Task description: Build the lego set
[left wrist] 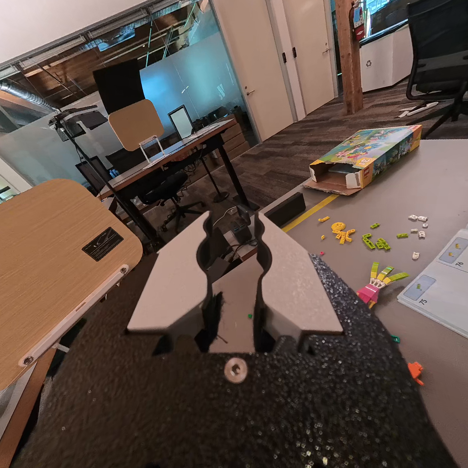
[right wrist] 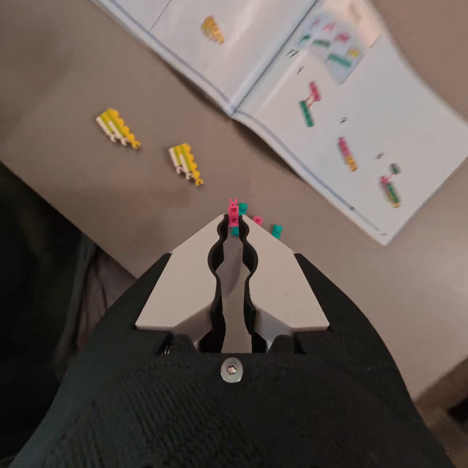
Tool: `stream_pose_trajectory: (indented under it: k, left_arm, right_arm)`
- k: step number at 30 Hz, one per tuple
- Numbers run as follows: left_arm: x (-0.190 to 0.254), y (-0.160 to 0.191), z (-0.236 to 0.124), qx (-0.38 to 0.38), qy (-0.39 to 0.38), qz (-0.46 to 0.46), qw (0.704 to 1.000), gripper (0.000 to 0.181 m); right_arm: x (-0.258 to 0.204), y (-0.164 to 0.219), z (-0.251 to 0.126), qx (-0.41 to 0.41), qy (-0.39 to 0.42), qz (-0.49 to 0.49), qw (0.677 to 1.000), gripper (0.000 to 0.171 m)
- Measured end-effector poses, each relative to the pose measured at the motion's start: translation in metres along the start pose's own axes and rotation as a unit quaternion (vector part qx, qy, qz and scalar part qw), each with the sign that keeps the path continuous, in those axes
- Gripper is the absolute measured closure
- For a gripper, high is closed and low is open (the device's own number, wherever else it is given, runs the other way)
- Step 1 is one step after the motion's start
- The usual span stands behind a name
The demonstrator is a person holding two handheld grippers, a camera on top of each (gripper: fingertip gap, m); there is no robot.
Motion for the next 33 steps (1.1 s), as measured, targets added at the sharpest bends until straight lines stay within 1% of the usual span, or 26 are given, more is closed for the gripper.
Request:
stream_pose_trajectory:
  k: [1, 5, 13, 33]
  left_arm:
    - [0.000, 0.000, 0.000, -0.001, 0.000, 0.000, 1.000, 0.151]
    - [0.000, 0.001, 0.001, 0.000, 0.002, 0.000, 1.000, 0.151]
    - [-0.001, -0.001, -0.002, 0.005, 0.000, 0.000, 1.000, 0.151]
    - [-0.001, 0.000, -0.001, 0.003, 0.001, 0.000, 1.000, 0.151]
  right_arm:
    - [-0.006, 0.004, 0.003, 0.003, -0.004, 0.003, 1.000, 0.165]
    - [-0.016, 0.012, 0.016, -0.012, -0.002, 0.001, 1.000, 0.165]
    - [-0.019, 0.017, 0.026, -0.051, 0.010, -0.014, 0.999, 0.165]
    - [-0.019, 0.016, 0.024, -0.061, 0.021, -0.020, 0.998, 0.165]
Point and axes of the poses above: each gripper's, where its closed fingertips meet, z out along the fingers, y out of its underside, x = y × z across the jaws, the point moved 7 cm from there along -z, back along the fingers, and after that the axes turned 8 degrees about y, right-handed, at the moved point
